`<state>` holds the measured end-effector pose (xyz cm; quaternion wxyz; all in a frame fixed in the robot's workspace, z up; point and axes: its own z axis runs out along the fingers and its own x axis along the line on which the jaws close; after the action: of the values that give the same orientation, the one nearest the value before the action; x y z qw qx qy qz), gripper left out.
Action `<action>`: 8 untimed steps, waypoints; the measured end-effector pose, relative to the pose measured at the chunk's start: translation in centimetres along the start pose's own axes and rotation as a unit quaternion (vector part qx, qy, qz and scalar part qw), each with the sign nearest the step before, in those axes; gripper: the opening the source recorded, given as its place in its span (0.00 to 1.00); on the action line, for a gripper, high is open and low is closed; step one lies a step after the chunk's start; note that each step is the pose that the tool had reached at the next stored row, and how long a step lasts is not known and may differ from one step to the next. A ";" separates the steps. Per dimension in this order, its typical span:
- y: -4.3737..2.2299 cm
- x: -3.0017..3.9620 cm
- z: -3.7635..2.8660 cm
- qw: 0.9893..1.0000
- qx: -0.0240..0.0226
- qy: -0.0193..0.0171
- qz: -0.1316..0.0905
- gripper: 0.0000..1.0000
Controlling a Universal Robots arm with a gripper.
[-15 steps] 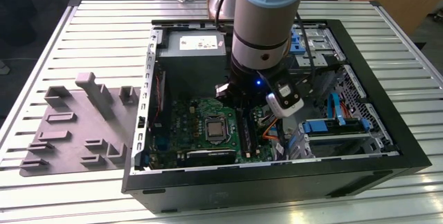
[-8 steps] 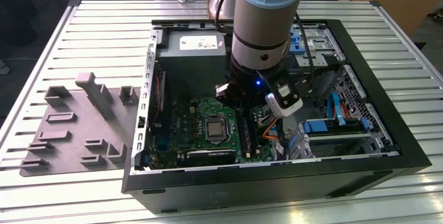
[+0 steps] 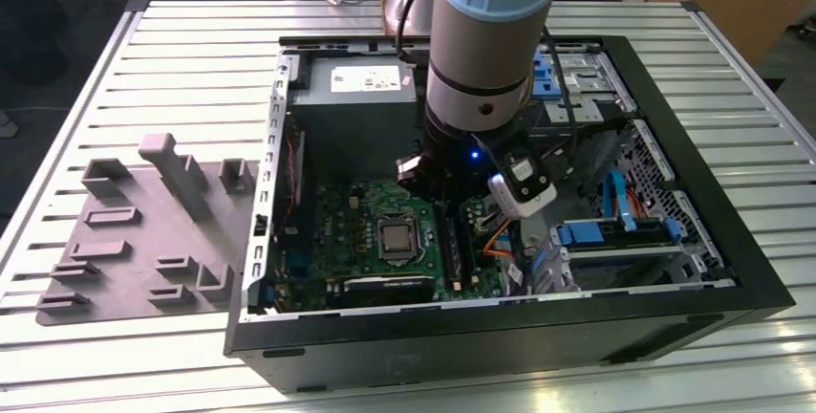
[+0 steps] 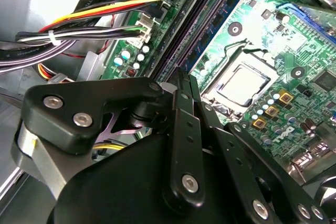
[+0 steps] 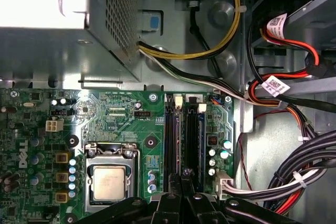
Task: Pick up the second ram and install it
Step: 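Insert the second ram into the second slot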
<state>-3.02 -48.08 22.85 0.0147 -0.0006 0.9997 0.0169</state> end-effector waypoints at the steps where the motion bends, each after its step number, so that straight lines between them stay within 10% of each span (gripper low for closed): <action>1: 0.00 0.00 0.00 1.000 0.000 0.000 0.000 0.12; 8: 0.04 0.07 0.05 1.000 0.000 0.000 0.000 0.12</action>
<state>-3.10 -48.04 22.80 0.0146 -0.0006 0.9997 0.0170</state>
